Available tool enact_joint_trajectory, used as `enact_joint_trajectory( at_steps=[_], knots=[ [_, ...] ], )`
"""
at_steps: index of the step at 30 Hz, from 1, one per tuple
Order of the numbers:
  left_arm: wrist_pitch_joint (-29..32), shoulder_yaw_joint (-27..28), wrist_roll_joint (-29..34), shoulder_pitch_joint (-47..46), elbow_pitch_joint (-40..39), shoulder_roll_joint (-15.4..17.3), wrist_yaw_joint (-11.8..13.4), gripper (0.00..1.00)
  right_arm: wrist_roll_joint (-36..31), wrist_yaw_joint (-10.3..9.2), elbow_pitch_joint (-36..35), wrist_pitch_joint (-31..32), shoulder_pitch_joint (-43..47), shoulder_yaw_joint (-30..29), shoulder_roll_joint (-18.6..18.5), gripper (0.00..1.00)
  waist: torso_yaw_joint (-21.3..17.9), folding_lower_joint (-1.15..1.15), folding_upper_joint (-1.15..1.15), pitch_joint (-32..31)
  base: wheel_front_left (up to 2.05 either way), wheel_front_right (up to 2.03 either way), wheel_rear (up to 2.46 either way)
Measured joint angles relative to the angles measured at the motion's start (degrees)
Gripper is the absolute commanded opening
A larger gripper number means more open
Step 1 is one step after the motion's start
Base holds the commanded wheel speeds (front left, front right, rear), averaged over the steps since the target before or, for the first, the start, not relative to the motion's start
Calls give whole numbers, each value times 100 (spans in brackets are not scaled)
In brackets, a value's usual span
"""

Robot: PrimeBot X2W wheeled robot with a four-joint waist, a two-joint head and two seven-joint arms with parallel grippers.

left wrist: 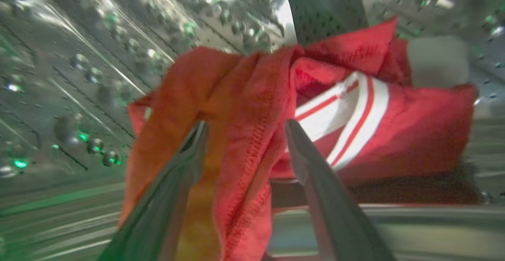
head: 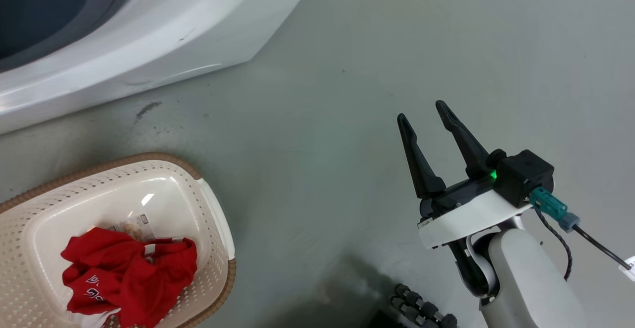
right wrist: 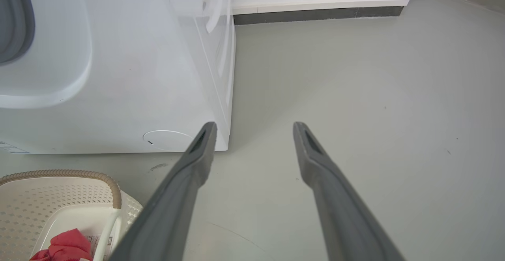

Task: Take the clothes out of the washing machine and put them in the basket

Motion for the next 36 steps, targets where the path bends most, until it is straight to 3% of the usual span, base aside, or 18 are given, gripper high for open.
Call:
enact_joint_trajectory(
  at_steps=[8, 9, 10, 11, 12, 20, 27, 30, 32, 36],
  knots=[
    [1214, 29, -78, -80, -145, 92, 134, 100, 59, 0, -67, -2, -32, 63, 0, 100, -94, 0, 0, 197, 0, 0, 0],
    [1302, 43, -113, -81, -189, 113, 133, 95, 59, 0, -67, -2, -34, 63, 1, 100, -101, 0, 0, 210, 0, 0, 0],
    [1361, 70, -155, -79, -232, 132, 135, 45, 59, 0, -67, -2, -37, 63, 1, 100, -106, 0, 0, 220, 0, 0, 0],
    [1373, 94, -193, -65, -291, 163, 136, 11, 60, 0, -67, -2, -43, 62, 0, 100, -108, 0, 0, 232, 0, 0, 0],
    [1367, 101, -204, -37, -364, 200, 137, 0, 67, 0, -67, -2, -51, 66, 1, 100, -112, 0, 0, 242, 0, 0, 0],
    [660, 153, -355, 246, -857, 334, 209, 0, 32, 0, -34, -3, -114, 45, 2, 100, -75, -1, 0, 154, 0, 0, 0],
    [-732, 152, -467, 683, -905, 152, 331, 0, -170, 0, 13, -2, -113, -98, 3, 100, 73, -1, 0, -196, 0, 0, 0],
    [-1405, 178, -599, 969, -803, -32, 437, 0, -287, 0, 79, -3, -70, -172, 7, 100, 150, -1, 0, -451, 0, 0, 0],
    [-2722, 318, -901, 1864, -436, -501, 593, 0, -564, 0, 261, -3, 267, -341, 10, 100, 307, -1, 0, -1166, 0, 0, 0],
    [-3375, 401, -1131, 2374, -190, -813, 589, 0, -732, 0, 359, 7, 530, -461, 10, 100, 410, -2, 0, -1732, 0, 0, 0]
  ],
)
